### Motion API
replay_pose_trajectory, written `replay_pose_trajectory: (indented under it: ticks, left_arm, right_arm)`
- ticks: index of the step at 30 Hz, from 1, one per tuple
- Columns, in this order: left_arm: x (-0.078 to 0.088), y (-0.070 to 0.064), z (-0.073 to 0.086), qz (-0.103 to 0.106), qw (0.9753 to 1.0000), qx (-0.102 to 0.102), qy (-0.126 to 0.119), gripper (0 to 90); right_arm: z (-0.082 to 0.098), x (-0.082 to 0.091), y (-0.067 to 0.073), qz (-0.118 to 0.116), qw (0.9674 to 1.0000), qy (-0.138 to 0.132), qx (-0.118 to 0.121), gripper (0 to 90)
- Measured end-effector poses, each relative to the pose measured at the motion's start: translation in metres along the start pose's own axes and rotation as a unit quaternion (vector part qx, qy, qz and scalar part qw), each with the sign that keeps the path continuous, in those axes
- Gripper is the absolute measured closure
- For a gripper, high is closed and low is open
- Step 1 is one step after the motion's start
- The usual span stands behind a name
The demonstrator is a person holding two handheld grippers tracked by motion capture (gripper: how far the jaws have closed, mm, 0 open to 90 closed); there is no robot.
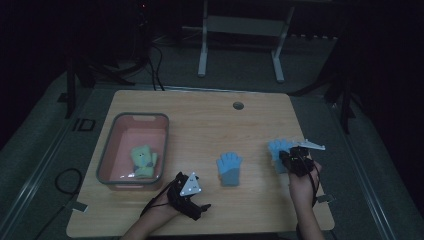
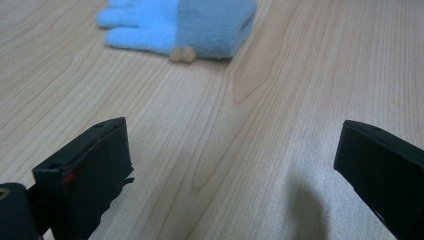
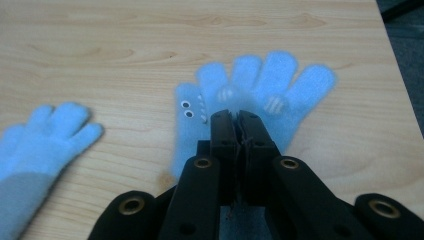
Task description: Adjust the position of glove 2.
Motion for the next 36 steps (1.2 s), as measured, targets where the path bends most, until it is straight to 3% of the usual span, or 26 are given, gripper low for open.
replay_pose_trajectory:
  ticks: [6,14,19,23,27,33,36]
  left_arm:
    - [0.0,0.0,0.0,0.001,1.0,0.0,0.0,2.1]
    - [0.0,-0.001,0.0,-0.001,1.0,-0.002,0.0,2.1]
    - [0.0,0.0,0.0,0.001,1.0,-0.002,0.0,2.1]
    - [0.0,-0.001,0.001,0.001,1.0,-0.006,0.003,2.1]
    - [0.0,-0.001,0.0,0.002,1.0,-0.005,0.001,2.1]
    - [0.0,-0.001,0.0,0.003,1.0,-0.007,0.002,2.1]
    - [0.0,-0.002,0.001,0.006,0.9999,-0.009,0.001,2.1]
  right_arm:
    - [0.017,0.001,0.004,-0.01,0.999,0.005,-0.043,86.6]
    - [0.042,-0.011,0.015,-0.011,0.9985,0.028,-0.046,86.5]
    - [0.05,-0.022,0.019,-0.004,0.9987,0.037,-0.034,83.2]
    - [0.053,-0.028,0.019,-0.01,0.9986,0.045,-0.027,75.8]
    - [0.052,-0.027,0.023,-0.004,0.999,0.045,-0.008,64.5]
    - [0.043,-0.017,0.021,-0.02,0.9992,0.033,-0.002,63.2]
    - [0.034,-0.011,0.014,-0.029,0.9986,0.027,0.035,63.0]
Point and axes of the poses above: each handheld gripper's, and its own axes: x roughly backward along the jaws, z roughly out of its underside, y roughly to its left, the point moved 3 cm from there along -x, roughly forward along the jaws, and after that the axes turned 2 degrees about y, right-handed, at the moved point
